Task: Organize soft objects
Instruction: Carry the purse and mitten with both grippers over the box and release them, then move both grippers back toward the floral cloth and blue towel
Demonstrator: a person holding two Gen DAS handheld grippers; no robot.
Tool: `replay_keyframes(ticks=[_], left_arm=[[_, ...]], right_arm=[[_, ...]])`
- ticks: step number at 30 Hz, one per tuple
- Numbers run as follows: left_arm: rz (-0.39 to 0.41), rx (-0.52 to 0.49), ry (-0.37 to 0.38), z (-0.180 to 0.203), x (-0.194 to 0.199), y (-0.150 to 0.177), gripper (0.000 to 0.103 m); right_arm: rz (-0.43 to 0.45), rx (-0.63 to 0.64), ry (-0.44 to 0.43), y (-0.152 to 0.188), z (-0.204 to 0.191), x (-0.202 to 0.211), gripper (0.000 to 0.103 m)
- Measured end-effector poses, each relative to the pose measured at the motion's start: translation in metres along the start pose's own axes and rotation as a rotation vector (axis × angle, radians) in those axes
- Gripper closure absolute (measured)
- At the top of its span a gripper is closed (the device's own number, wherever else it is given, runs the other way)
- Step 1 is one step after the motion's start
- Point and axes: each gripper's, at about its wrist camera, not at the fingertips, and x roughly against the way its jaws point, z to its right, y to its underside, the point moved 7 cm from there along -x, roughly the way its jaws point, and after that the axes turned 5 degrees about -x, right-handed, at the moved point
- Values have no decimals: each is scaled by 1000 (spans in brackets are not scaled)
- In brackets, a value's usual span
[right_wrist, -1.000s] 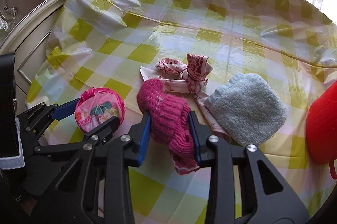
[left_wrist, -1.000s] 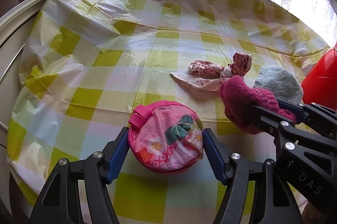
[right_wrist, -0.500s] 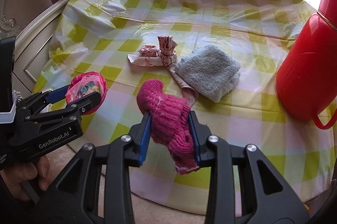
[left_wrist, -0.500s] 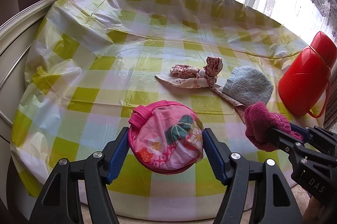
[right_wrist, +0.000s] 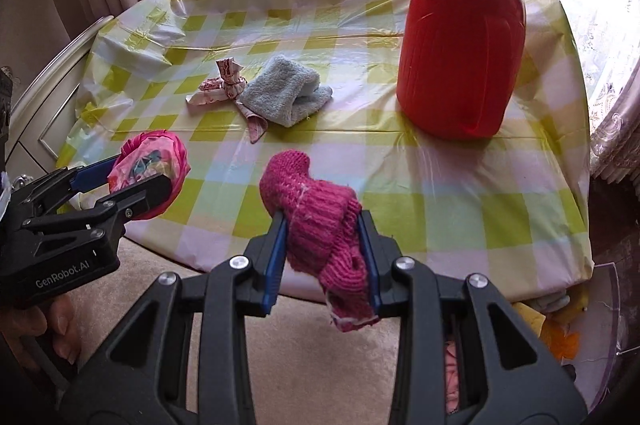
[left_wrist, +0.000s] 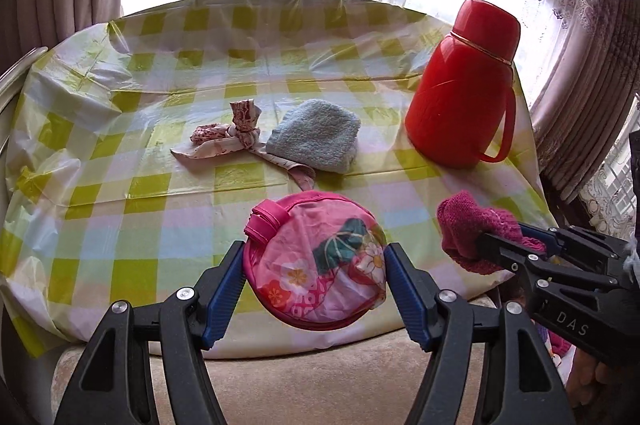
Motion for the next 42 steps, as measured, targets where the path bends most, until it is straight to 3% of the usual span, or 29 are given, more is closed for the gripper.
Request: replay_keyframes(ticks=[13, 23, 27, 28, 30, 42], left_arm=[[16, -191, 242, 137, 15, -4, 34], [-48, -306, 478, 230, 27, 16, 33], [-119, -347, 604, 260, 31, 32, 24], [-128, -354, 608, 264, 32, 36, 24], [-132, -360, 596, 265, 31, 38, 23], [-86, -251, 477, 219, 19, 19, 23]], right_arm=[[19, -173, 199, 42, 136, 72, 65], [32, -303, 341, 64, 219, 114, 63], [32, -337, 388, 70, 238, 125, 53], [35, -345, 399, 71, 242, 128, 44], [45, -355, 415, 72, 247, 131, 39], [32, -308, 347, 66, 215, 115, 39]])
